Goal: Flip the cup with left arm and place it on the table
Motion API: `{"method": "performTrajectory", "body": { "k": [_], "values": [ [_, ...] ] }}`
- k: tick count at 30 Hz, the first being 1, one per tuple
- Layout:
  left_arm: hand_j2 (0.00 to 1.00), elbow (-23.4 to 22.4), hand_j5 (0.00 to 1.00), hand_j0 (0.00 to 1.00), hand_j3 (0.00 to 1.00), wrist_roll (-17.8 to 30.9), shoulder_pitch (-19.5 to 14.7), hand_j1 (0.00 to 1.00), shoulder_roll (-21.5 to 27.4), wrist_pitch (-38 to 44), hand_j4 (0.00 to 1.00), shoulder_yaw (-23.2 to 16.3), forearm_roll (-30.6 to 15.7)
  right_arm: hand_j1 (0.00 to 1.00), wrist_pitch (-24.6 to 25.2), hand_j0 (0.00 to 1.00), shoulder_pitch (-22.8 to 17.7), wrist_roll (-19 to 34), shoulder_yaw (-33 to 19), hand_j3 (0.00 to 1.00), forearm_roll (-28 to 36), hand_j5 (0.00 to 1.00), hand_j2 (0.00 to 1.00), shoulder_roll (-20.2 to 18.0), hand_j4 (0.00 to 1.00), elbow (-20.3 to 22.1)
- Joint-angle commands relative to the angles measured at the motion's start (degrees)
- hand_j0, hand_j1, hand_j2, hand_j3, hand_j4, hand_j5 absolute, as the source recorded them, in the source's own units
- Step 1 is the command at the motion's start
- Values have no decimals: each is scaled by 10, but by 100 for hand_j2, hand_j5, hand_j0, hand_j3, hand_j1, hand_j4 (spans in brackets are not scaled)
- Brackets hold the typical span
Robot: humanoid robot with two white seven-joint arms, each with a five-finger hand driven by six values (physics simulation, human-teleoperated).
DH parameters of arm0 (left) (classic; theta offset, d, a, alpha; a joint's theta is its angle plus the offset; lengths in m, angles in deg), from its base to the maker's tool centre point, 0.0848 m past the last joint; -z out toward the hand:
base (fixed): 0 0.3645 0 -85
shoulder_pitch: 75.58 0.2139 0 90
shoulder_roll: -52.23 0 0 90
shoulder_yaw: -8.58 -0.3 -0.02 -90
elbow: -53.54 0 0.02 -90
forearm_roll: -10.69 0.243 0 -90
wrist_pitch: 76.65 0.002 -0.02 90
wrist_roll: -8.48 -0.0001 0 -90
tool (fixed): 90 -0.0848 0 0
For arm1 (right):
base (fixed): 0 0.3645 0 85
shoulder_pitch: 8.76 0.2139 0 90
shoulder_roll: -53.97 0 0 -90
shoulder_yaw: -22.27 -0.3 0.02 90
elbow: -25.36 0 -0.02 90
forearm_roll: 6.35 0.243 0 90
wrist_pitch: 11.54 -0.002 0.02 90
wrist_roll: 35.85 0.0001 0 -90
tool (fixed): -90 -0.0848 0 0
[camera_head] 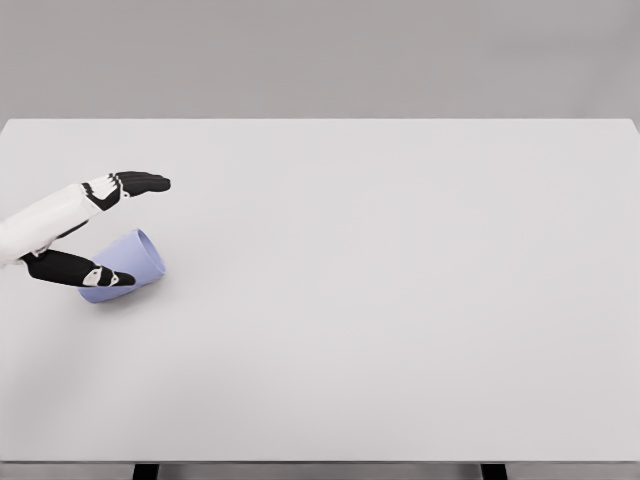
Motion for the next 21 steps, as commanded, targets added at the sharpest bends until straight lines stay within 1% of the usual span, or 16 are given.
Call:
{"method": "performTrajectory", "body": {
  "k": [1,3,6,8,9,10,11,12,13,14,15,16,17,18,19,21],
  "values": [
    [100,1,100,100,100,0,0,100,0,7,100,-1,-5,100,-3,100,-1,1,2,100,-3,100,100,0,100,0],
    [100,1,100,100,100,0,0,100,0,17,100,0,-1,100,1,100,-1,0,-2,100,-1,100,100,0,100,3],
    [100,1,100,100,100,54,-10,100,-10,102,100,4,2,100,2,100,2,0,-3,100,-1,100,100,0,100,3],
    [100,2,100,100,100,54,-29,100,-48,128,100,2,7,100,2,100,2,0,-4,100,-1,100,100,0,100,3],
    [100,2,100,100,100,59,-39,100,-53,143,100,2,7,100,2,100,2,0,-4,100,-1,100,100,0,100,3],
    [100,2,100,100,100,60,-48,100,-53,173,100,2,7,100,2,100,2,0,-3,100,-1,100,100,0,100,3],
    [100,2,100,100,100,59,-70,100,-61,239,100,4,8,100,2,100,2,0,-4,100,-1,100,100,0,100,3],
    [100,1,100,100,100,52,-100,100,-56,333,100,4,6,100,2,100,2,0,-4,100,-1,100,100,0,100,3],
    [100,1,100,100,100,52,-112,100,-18,371,100,2,0,100,2,100,2,0,-4,100,-1,100,100,0,100,3],
    [100,0,100,100,100,49,-117,100,53,355,100,-9,-8,100,2,100,2,0,-4,100,-1,100,100,0,100,3],
    [100,1,100,100,100,39,-126,100,93,325,100,-34,-28,100,2,100,2,0,-4,100,-1,100,100,0,100,3],
    [100,0,100,100,100,4,-128,100,137,262,100,-63,-68,100,2,100,2,0,-4,100,-1,100,100,0,100,3],
    [100,1,100,100,100,-46,-128,100,166,264,100,-97,-147,100,2,100,2,0,-4,100,-1,100,100,0,100,3],
    [100,1,100,100,100,-52,-127,100,184,264,100,-113,-224,100,2,100,2,0,-4,100,-1,100,100,0,100,3],
    [100,1,100,100,100,-52,-127,100,193,264,100,-122,-261,100,2,100,2,0,-4,100,-1,100,100,0,100,3],
    [100,2,100,100,100,-52,-120,100,179,272,100,-134,-277,100,2,100,2,0,-4,100,-1,100,100,0,100,3]
  ]
}}
